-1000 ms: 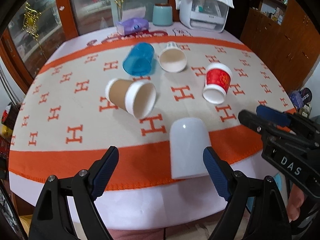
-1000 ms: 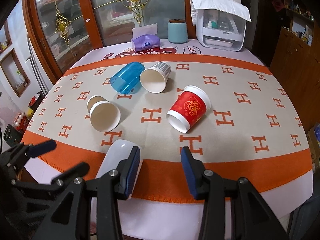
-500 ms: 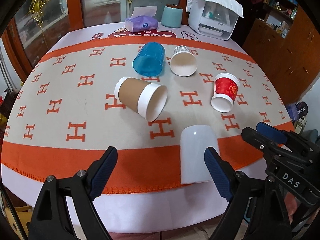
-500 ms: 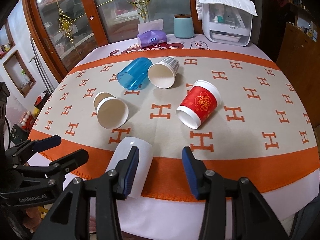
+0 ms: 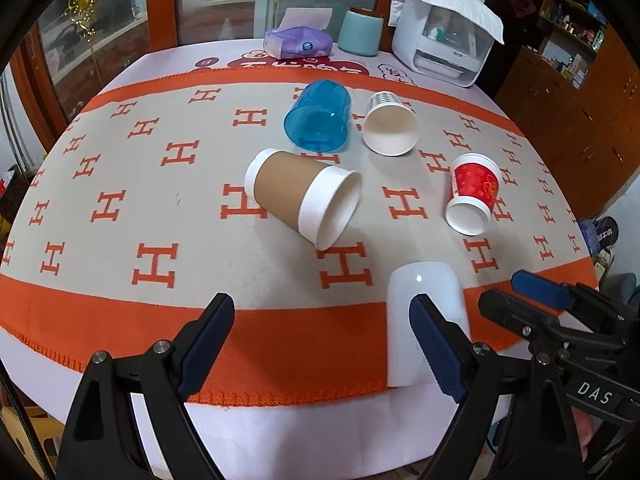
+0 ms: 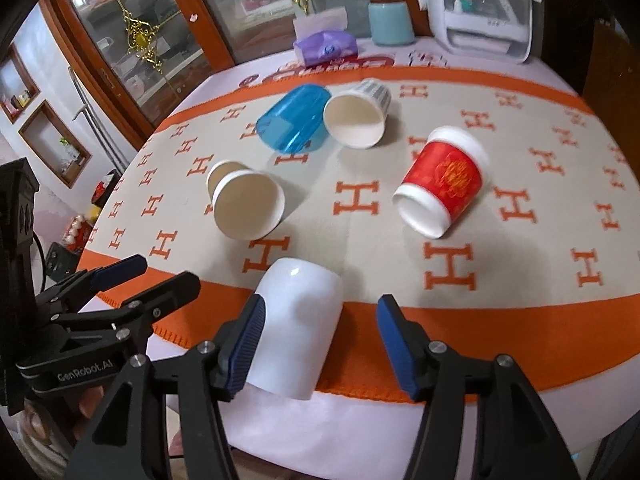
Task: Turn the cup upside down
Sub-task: 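Carry the white cup with the right gripper toward the red paper cup, then rotate the right gripper to turn the white cup rim-down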
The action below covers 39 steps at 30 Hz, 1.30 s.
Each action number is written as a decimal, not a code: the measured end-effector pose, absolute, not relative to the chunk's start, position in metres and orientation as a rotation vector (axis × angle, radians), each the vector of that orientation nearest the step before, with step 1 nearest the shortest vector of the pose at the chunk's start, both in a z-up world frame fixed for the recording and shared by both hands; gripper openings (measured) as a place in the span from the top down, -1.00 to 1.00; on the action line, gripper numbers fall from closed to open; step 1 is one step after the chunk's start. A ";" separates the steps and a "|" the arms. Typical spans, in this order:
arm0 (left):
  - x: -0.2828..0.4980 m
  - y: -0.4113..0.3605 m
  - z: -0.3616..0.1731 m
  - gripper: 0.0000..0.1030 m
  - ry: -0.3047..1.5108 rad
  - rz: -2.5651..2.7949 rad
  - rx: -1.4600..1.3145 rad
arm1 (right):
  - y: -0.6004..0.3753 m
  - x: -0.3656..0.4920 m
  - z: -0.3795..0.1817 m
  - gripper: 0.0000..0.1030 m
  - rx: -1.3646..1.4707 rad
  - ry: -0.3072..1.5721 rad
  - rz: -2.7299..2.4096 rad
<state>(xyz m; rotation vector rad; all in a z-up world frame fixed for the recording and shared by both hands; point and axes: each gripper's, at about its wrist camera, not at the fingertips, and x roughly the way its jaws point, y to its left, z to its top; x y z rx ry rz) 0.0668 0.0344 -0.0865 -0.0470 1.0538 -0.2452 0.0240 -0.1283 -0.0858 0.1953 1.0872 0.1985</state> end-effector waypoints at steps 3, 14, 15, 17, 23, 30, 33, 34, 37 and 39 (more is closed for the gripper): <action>0.069 0.037 -0.089 -0.71 1.050 -0.239 -0.046 | -0.128 0.032 -0.097 -0.13 0.245 1.134 0.223; 0.079 0.043 -0.096 -0.71 1.030 -0.211 -0.019 | -0.127 0.052 -0.122 -0.17 0.374 1.233 0.279; 0.080 0.043 -0.096 -0.71 1.029 -0.209 -0.017 | -0.126 0.054 -0.123 -0.19 0.381 1.238 0.283; 0.081 0.045 -0.098 -0.71 1.031 -0.205 -0.015 | -0.125 0.056 -0.125 -0.20 0.389 1.249 0.291; 0.086 0.046 -0.103 -0.71 1.045 -0.206 -0.021 | -0.121 0.061 -0.130 -0.28 0.380 1.272 0.310; 0.088 0.049 -0.108 -0.71 1.057 -0.208 -0.025 | -0.118 0.063 -0.137 -0.36 0.371 1.317 0.340; 0.089 0.051 -0.109 -0.71 1.062 -0.204 -0.029 | -0.115 0.065 -0.141 -0.35 0.374 1.337 0.353; 0.089 0.052 -0.110 -0.71 1.064 -0.201 -0.031 | -0.115 0.065 -0.142 -0.35 0.375 1.342 0.357; 0.089 0.055 -0.111 -0.71 1.069 -0.193 -0.035 | -0.114 0.068 -0.145 -0.36 0.387 1.363 0.368; 0.089 0.057 -0.111 -0.71 1.072 -0.197 -0.041 | -0.113 0.070 -0.144 -0.36 0.376 1.376 0.373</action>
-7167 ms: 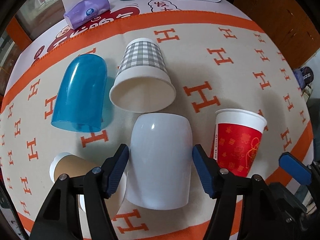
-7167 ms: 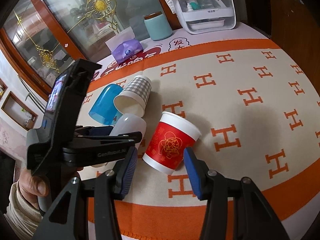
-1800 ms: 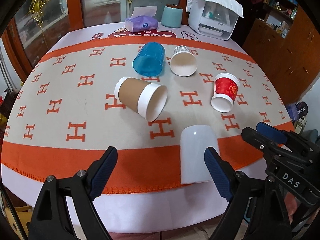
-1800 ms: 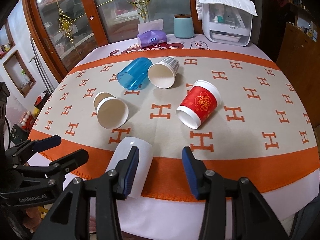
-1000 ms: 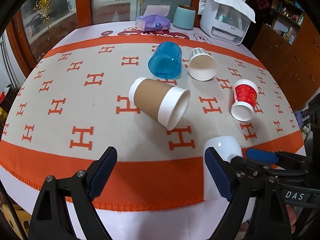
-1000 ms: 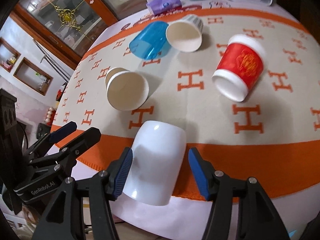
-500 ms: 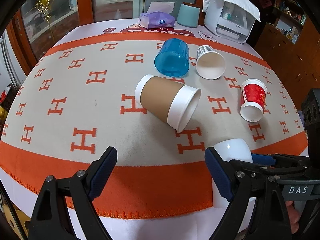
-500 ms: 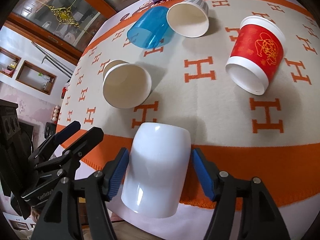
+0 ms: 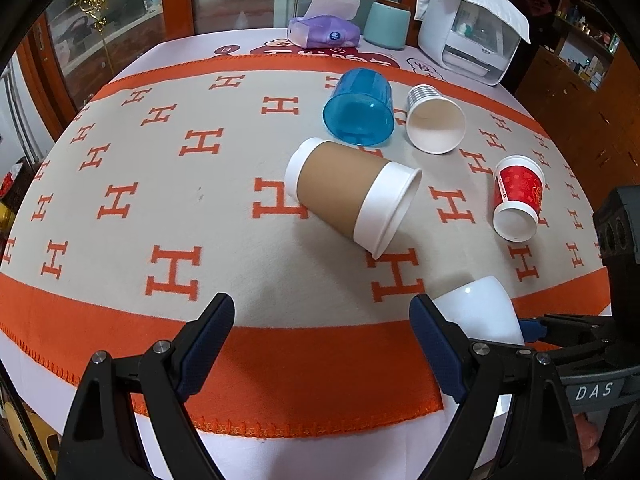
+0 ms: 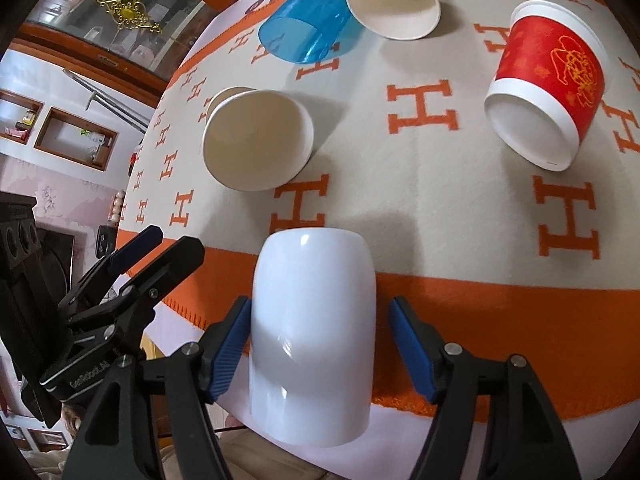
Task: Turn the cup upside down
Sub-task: 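Rotate the right gripper to turn the white cup rim-down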
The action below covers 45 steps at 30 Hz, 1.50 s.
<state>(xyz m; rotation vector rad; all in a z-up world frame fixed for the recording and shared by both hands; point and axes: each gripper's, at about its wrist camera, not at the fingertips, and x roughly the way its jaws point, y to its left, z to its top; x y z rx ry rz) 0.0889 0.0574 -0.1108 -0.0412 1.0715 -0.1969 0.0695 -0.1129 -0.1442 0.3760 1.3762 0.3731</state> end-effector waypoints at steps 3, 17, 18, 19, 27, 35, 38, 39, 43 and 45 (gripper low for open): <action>0.088 0.059 -0.110 -0.71 1.072 -0.204 -0.047 | -0.113 0.074 -0.143 -0.36 0.365 1.394 0.375; 0.088 0.062 -0.110 -0.71 1.084 -0.210 -0.060 | -0.114 0.072 -0.131 -0.23 0.304 1.356 0.348; 0.087 0.061 -0.109 -0.71 1.082 -0.211 -0.060 | -0.115 0.071 -0.127 -0.23 0.295 1.332 0.343; 0.087 0.062 -0.109 -0.71 1.079 -0.212 -0.060 | -0.116 0.070 -0.122 -0.23 0.290 1.297 0.338; 0.084 0.056 -0.105 -0.71 1.063 -0.210 -0.069 | -0.114 0.073 -0.109 -0.23 0.192 1.064 0.257; 0.081 0.060 -0.103 -0.71 1.054 -0.187 -0.091 | -0.101 0.078 -0.116 -0.23 0.074 0.833 0.196; 0.081 0.062 -0.102 -0.71 1.052 -0.178 -0.097 | -0.093 0.073 -0.120 -0.23 0.034 0.829 0.207; 0.080 0.062 -0.102 -0.71 1.052 -0.176 -0.097 | -0.092 0.071 -0.122 -0.23 0.026 0.838 0.211; 0.079 0.062 -0.102 -0.71 1.049 -0.173 -0.096 | -0.093 0.060 -0.131 -0.23 0.008 0.875 0.214; 0.079 0.061 -0.102 -0.71 1.049 -0.177 -0.097 | -0.094 0.055 -0.133 -0.22 0.001 0.880 0.210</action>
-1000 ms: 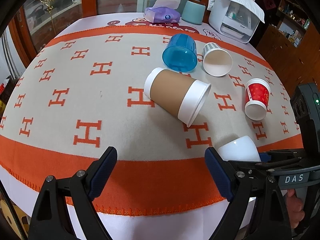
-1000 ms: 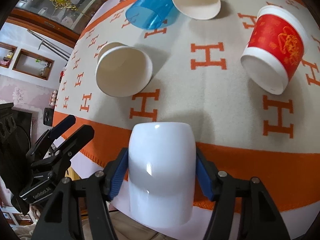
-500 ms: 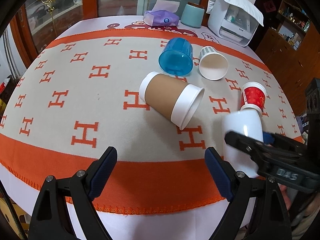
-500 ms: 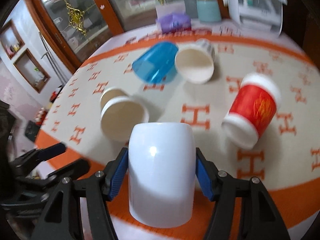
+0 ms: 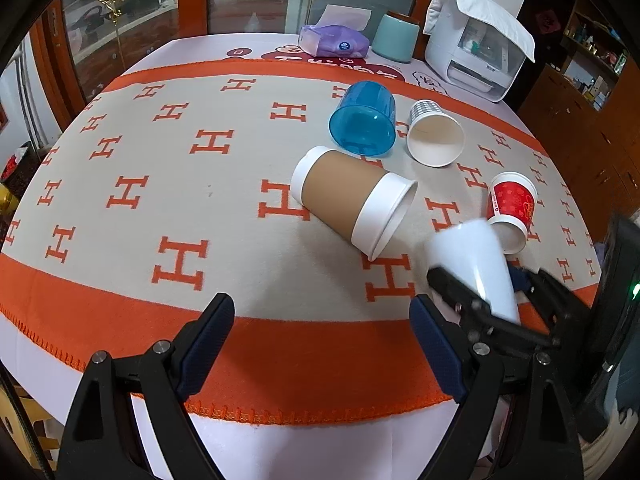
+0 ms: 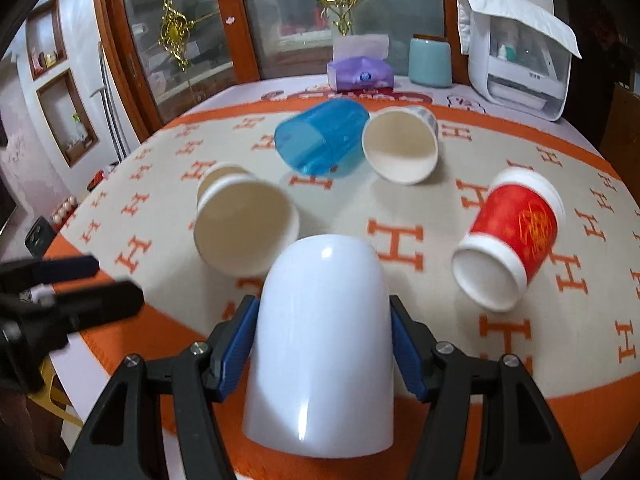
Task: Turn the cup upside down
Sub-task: 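Rotate the right gripper to turn the white cup rim-down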
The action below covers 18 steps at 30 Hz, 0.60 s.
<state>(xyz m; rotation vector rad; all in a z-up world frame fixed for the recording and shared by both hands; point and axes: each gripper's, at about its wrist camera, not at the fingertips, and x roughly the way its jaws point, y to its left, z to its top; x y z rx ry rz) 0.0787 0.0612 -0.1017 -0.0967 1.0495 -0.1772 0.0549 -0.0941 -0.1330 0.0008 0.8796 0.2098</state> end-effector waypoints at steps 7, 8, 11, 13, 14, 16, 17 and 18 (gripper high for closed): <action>0.076 0.058 -0.098 -0.71 1.040 -0.183 -0.086 | -0.102 0.056 -0.130 -0.22 0.084 1.085 0.279; 0.075 0.057 -0.097 -0.71 1.039 -0.183 -0.085 | -0.105 0.058 -0.131 -0.22 0.116 1.135 0.291; 0.074 0.058 -0.097 -0.71 1.038 -0.182 -0.084 | -0.107 0.066 -0.131 -0.31 0.161 1.242 0.344; 0.073 0.058 -0.097 -0.71 1.040 -0.184 -0.087 | -0.107 0.068 -0.130 -0.34 0.165 1.288 0.369; 0.073 0.059 -0.097 -0.71 1.042 -0.185 -0.089 | -0.106 0.071 -0.129 -0.34 0.162 1.316 0.377; 0.073 0.060 -0.098 -0.71 1.043 -0.188 -0.091 | -0.106 0.076 -0.128 -0.34 0.167 1.363 0.390; 0.072 0.060 -0.098 -0.71 1.043 -0.188 -0.092 | -0.105 0.078 -0.128 -0.34 0.169 1.381 0.396; 0.072 0.061 -0.098 -0.71 1.043 -0.189 -0.093 | -0.105 0.082 -0.128 -0.34 0.170 1.403 0.406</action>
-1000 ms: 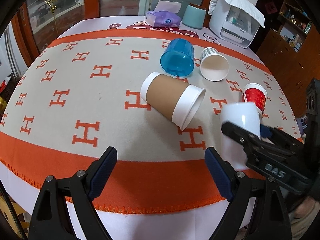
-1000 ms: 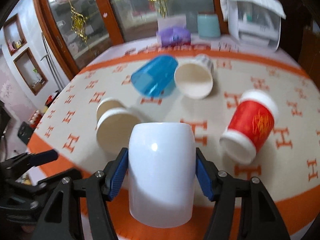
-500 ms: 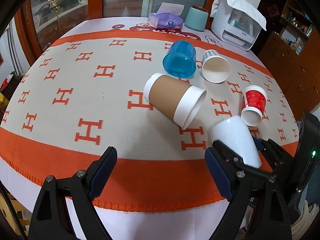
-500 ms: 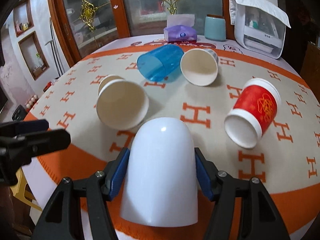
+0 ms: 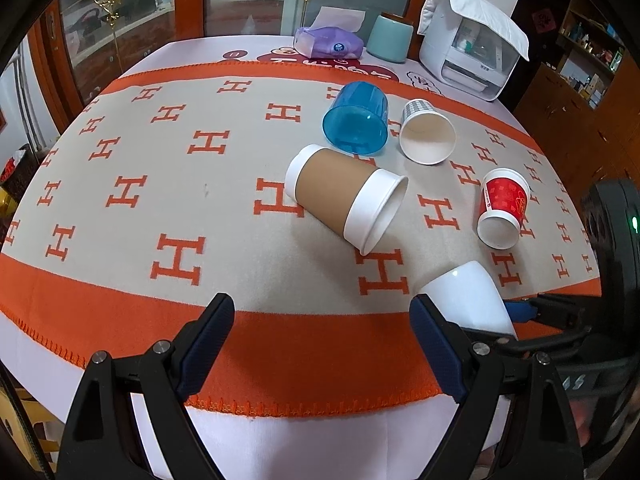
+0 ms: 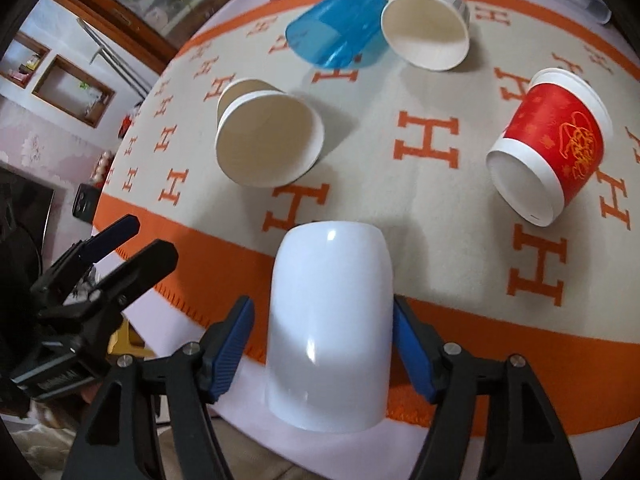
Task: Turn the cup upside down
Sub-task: 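Rotate the right gripper to turn the white cup rim-down, then lower the white cup rim-down onto the cloth and open the right gripper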
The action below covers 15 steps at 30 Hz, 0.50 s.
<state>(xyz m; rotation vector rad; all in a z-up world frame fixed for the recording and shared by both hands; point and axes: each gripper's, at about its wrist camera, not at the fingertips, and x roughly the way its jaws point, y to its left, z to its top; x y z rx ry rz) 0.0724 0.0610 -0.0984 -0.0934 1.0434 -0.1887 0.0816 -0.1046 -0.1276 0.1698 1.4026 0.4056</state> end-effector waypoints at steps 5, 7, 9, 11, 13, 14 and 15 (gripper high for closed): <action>0.073 0.065 -0.102 -0.71 1.050 -0.192 -0.106 | -0.098 0.104 -0.136 -0.34 0.144 1.526 0.453; 0.074 0.067 -0.104 -0.71 1.053 -0.192 -0.111 | -0.099 0.114 -0.143 -0.34 0.151 1.576 0.455; 0.075 0.068 -0.105 -0.71 1.056 -0.191 -0.116 | -0.101 0.119 -0.146 -0.33 0.160 1.601 0.456; 0.076 0.071 -0.106 -0.71 1.059 -0.191 -0.121 | -0.102 0.121 -0.140 -0.19 0.157 1.589 0.452; 0.076 0.073 -0.106 -0.71 1.059 -0.189 -0.127 | -0.101 0.118 -0.122 -0.19 0.139 1.495 0.446; 0.077 0.074 -0.106 -0.71 1.058 -0.188 -0.129 | -0.101 0.116 -0.113 -0.19 0.144 1.445 0.447; 0.078 0.074 -0.106 -0.71 1.056 -0.186 -0.131 | -0.101 0.114 -0.105 -0.19 0.147 1.393 0.443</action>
